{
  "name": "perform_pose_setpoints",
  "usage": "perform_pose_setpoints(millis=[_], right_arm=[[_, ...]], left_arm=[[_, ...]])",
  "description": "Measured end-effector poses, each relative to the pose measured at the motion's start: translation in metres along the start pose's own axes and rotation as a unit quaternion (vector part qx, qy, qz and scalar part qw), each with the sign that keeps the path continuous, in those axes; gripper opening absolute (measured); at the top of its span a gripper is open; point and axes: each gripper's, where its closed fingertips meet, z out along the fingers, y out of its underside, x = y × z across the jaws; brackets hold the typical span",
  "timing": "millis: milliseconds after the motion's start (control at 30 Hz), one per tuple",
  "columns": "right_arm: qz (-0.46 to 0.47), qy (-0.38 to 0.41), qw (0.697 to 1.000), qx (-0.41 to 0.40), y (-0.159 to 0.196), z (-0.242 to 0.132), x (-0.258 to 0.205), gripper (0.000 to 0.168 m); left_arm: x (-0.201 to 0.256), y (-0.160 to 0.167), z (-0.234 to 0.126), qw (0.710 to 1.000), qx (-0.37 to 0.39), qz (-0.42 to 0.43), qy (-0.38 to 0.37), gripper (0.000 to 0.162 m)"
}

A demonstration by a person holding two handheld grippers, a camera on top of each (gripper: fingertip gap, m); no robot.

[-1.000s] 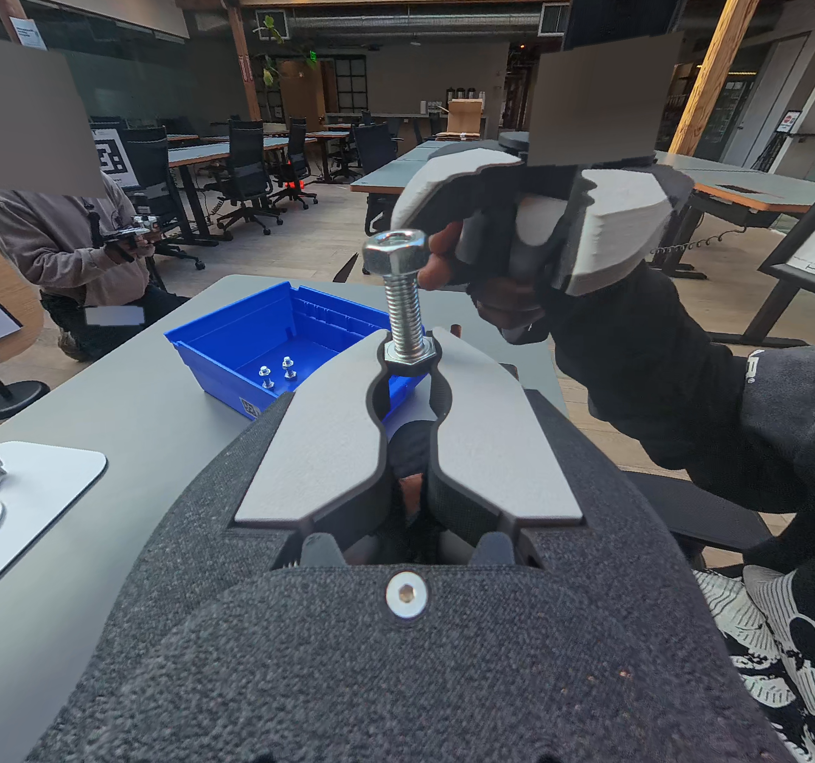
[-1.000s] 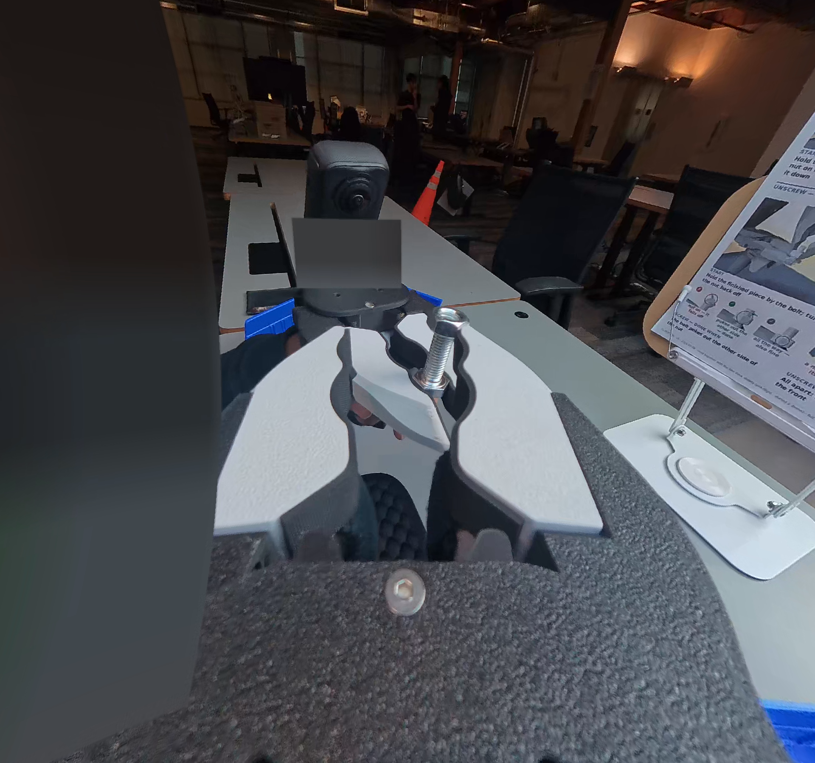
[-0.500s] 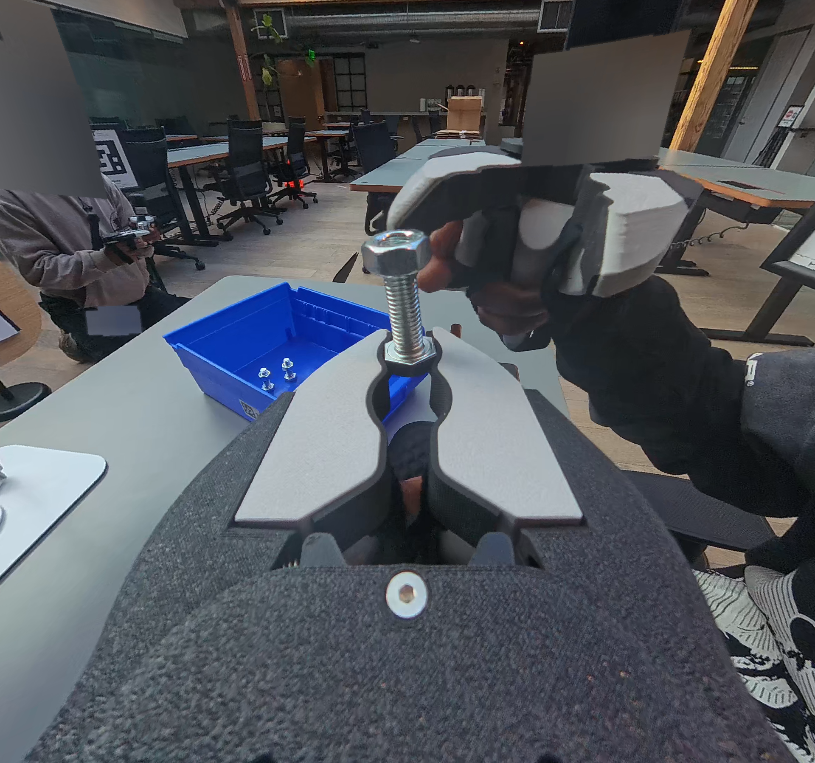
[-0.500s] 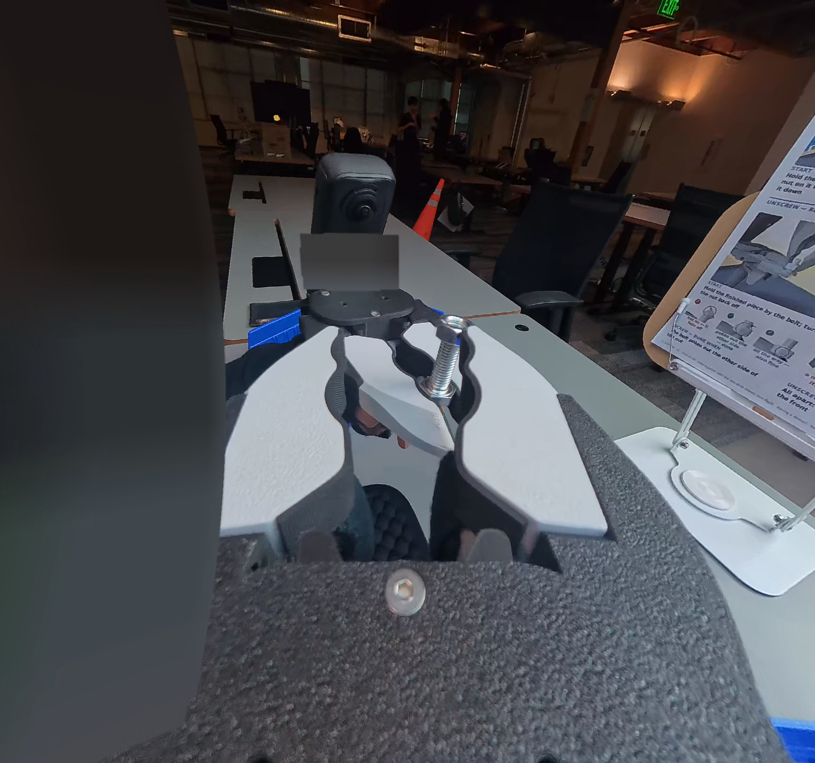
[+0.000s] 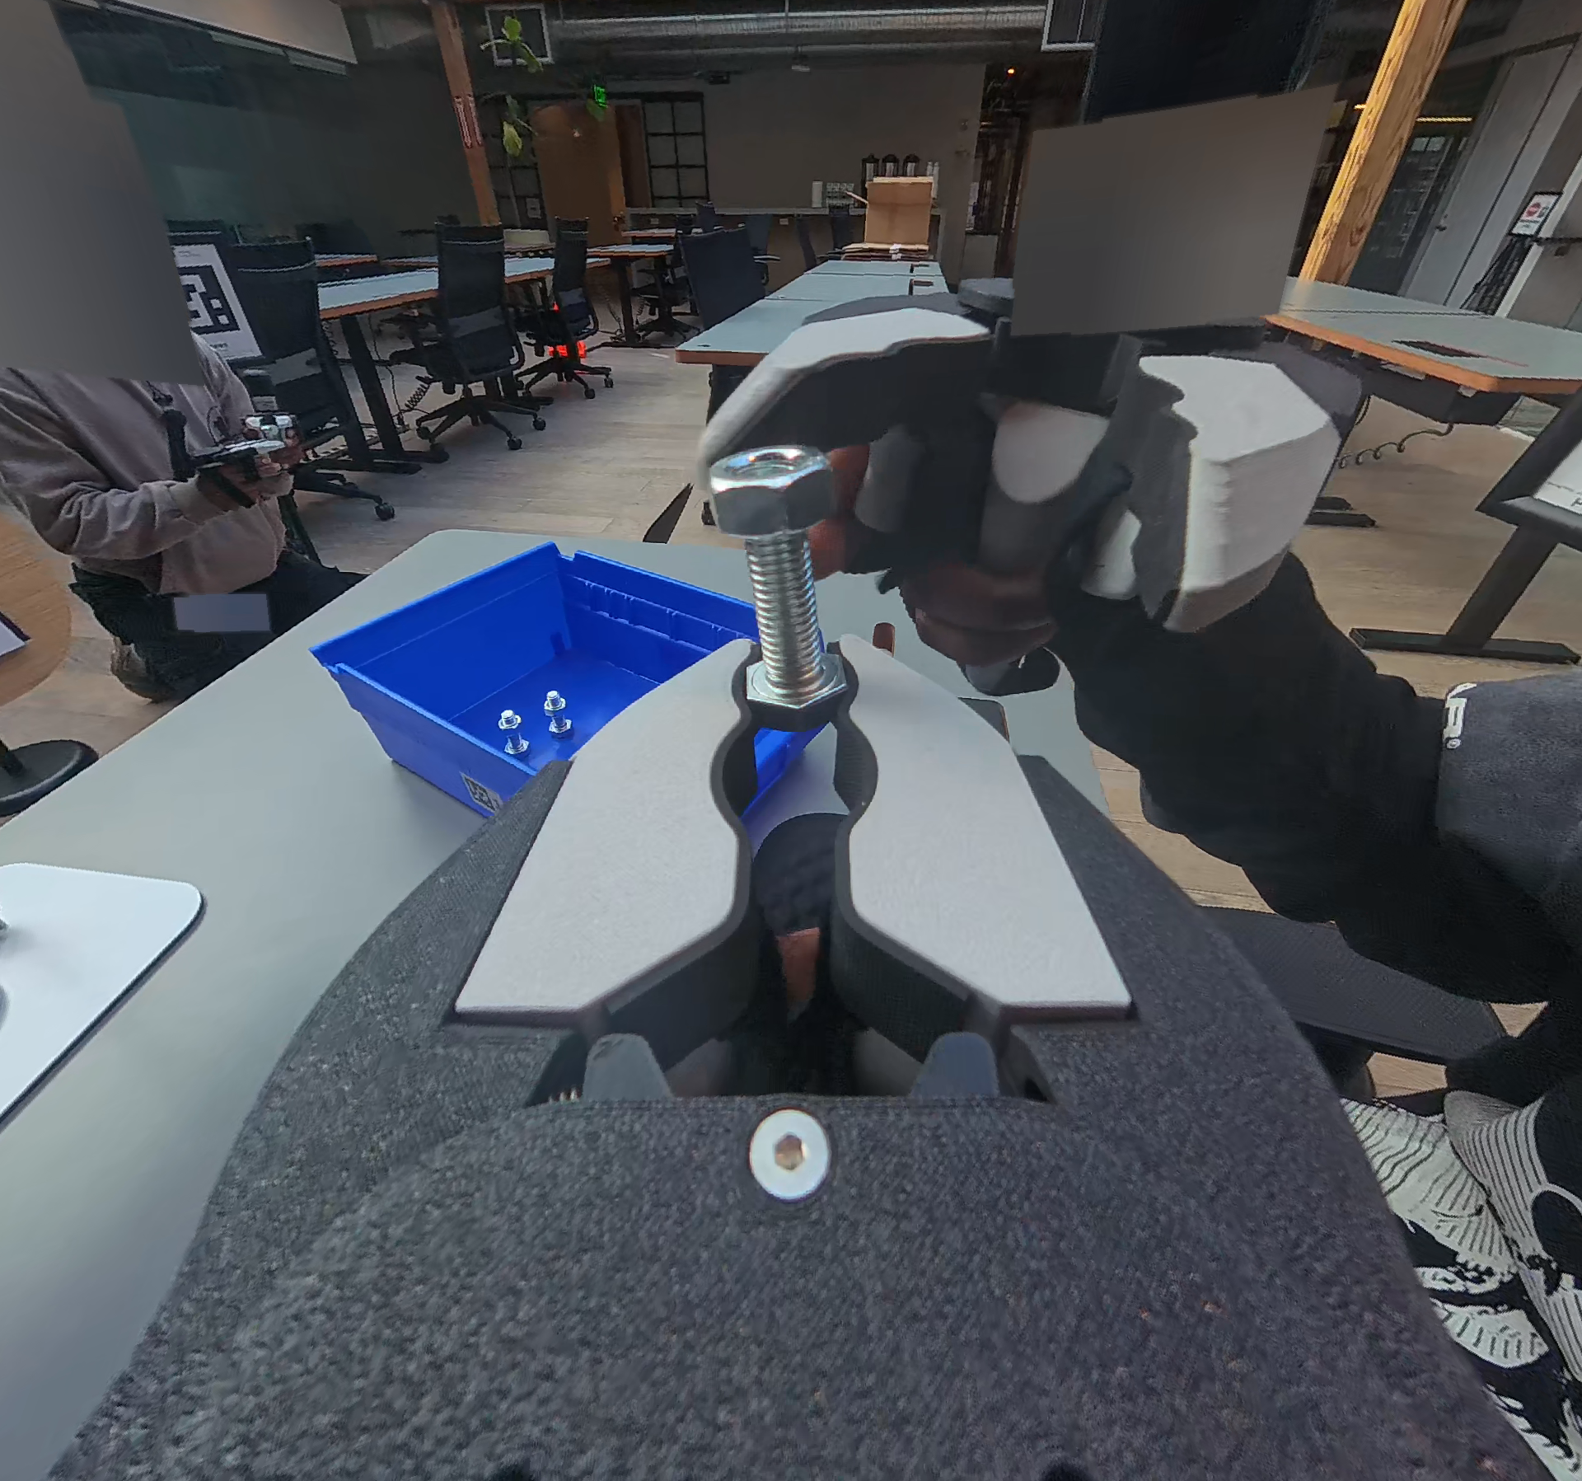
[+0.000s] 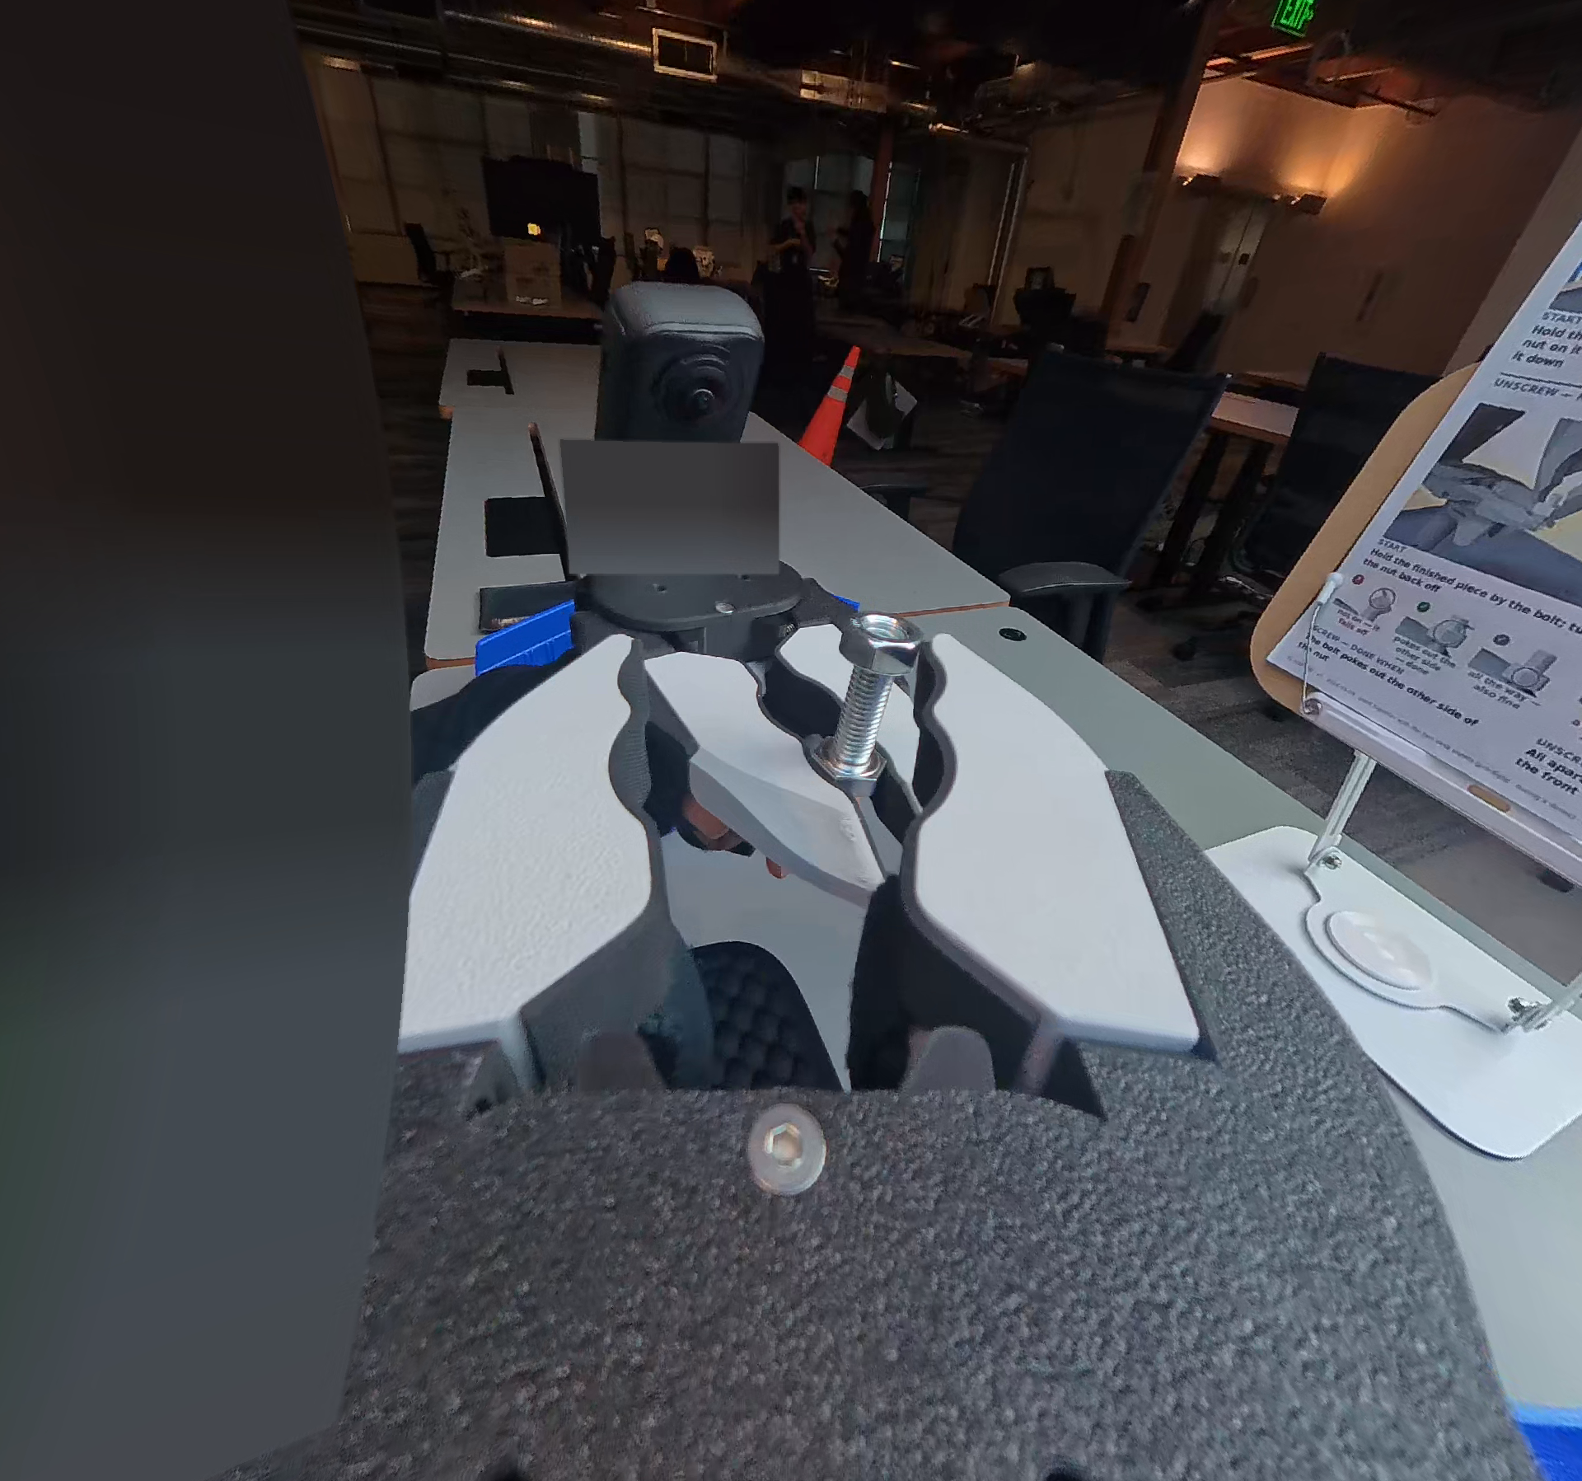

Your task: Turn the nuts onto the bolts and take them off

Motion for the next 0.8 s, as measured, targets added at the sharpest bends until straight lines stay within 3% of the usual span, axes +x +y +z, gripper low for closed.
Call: perform_pose_setpoints(millis=[200, 267, 400, 500, 633, 733, 800], right_arm=[[-0.006, -0.016, 1.0, 0.009, -0.003, -0.009, -0.011, 0.036], [-0.015, 0.001, 1.0, 0.005, -0.001, -0.009, -0.005, 0.041], [0.005, 0.008, 1.0, -0.012, 0.007, -0.001, 0.003, 0.067], [0.007, 0.002, 1.0, -0.013, 0.008, 0.003, 0.003, 0.069], [0.006, 0.004, 1.0, -0.008, 0.005, -0.002, 0.0, 0.057], [0.006, -0.01, 1.0, 0.007, 0.001, -0.009, -0.005, 0.034], [0.002, -0.004, 1.0, 0.011, 0.0, -0.011, -0.003, 0.03]], left_arm=[[-0.005, 0.0, -0.004, 1.0, 0.002, -0.003, -0.005, 0.014], [-0.004, 0.001, -0.003, 1.0, 0.0, -0.002, -0.003, 0.013], [0.001, 0.001, -0.001, 1.0, 0.0, 0.0, 0.005, 0.014], [0.003, 0.002, 0.001, 1.0, -0.002, 0.002, 0.008, 0.014], [0.001, 0.003, 0.0, 1.0, -0.002, 0.001, 0.005, 0.014], [-0.002, 0.002, -0.002, 1.0, -0.001, 0.0, 0.001, 0.014], [-0.003, 0.002, -0.002, 1.0, 0.0, -0.001, 0.0, 0.014]])
